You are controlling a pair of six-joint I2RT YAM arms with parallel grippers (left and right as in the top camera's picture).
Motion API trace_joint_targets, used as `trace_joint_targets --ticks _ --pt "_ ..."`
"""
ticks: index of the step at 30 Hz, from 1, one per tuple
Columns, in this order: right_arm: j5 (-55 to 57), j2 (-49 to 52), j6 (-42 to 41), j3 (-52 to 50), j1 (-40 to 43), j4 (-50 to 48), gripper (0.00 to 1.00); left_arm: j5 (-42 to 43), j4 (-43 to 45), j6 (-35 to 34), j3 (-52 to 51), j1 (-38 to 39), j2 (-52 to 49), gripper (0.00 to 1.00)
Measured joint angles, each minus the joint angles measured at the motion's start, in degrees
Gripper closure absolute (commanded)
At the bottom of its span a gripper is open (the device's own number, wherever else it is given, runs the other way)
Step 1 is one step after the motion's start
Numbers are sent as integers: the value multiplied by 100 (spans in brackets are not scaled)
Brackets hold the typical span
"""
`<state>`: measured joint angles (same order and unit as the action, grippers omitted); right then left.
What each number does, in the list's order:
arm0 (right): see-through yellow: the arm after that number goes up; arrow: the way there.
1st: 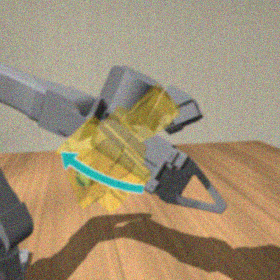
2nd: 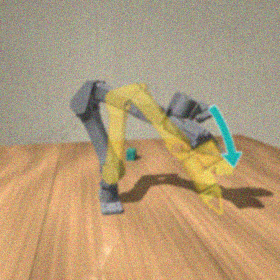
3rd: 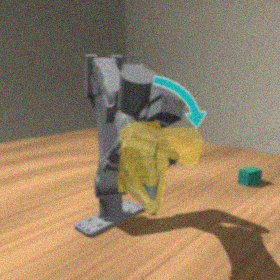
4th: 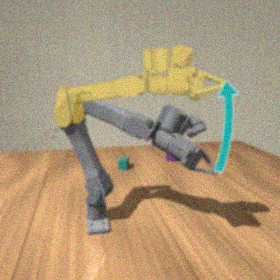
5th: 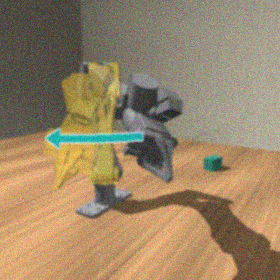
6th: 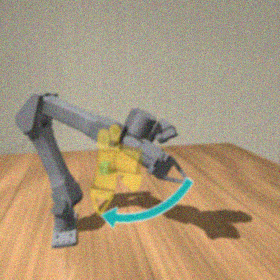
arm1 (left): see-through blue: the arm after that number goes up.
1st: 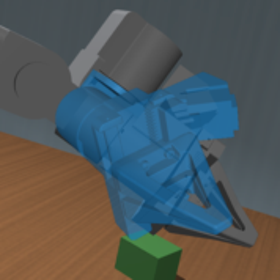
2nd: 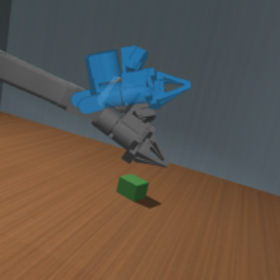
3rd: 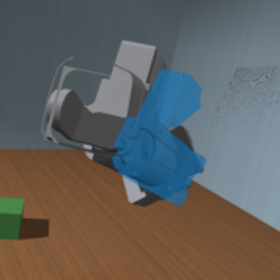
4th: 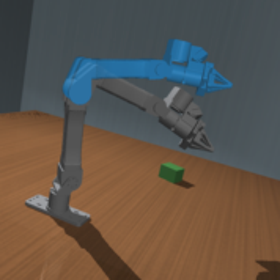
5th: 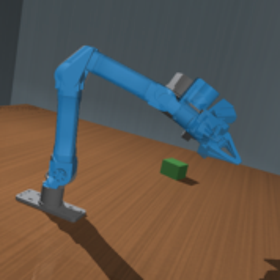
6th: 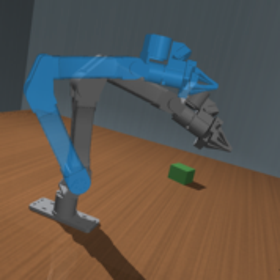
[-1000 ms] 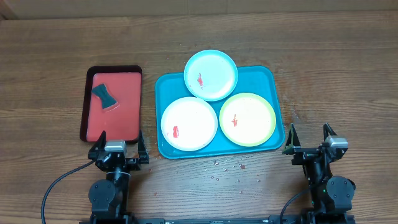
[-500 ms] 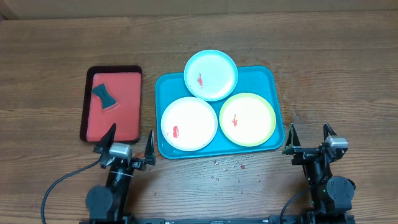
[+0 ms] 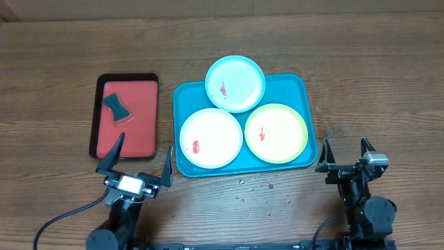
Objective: Clean dirty plates on tray and stack at the side
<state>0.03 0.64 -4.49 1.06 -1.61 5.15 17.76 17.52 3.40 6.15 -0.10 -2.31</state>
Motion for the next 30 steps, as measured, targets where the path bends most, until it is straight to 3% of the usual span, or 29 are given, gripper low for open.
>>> trace_joint_targets --ticks 6,11,14,19,25,30 --pt "0 0 2 0 0 0 0 -236 -1499 387 1851 0 -1005 0" --pt "2 0 0 0 0 7 0 -400 -3237 476 3768 0 -2809 0" --pt "0 0 2 0 0 2 0 -79 -4107 520 4793 0 -3987 0" --pt "2 0 2 0 2 2 0 299 -4857 584 5746 -4 -5388 0" --pt "2 0 4 0 0 4 0 -1078 -5740 -341 6916 -461 -6741 0" --pt "0 0 4 0 0 0 0 -1438 -6035 -903 7149 -782 -7401 0"
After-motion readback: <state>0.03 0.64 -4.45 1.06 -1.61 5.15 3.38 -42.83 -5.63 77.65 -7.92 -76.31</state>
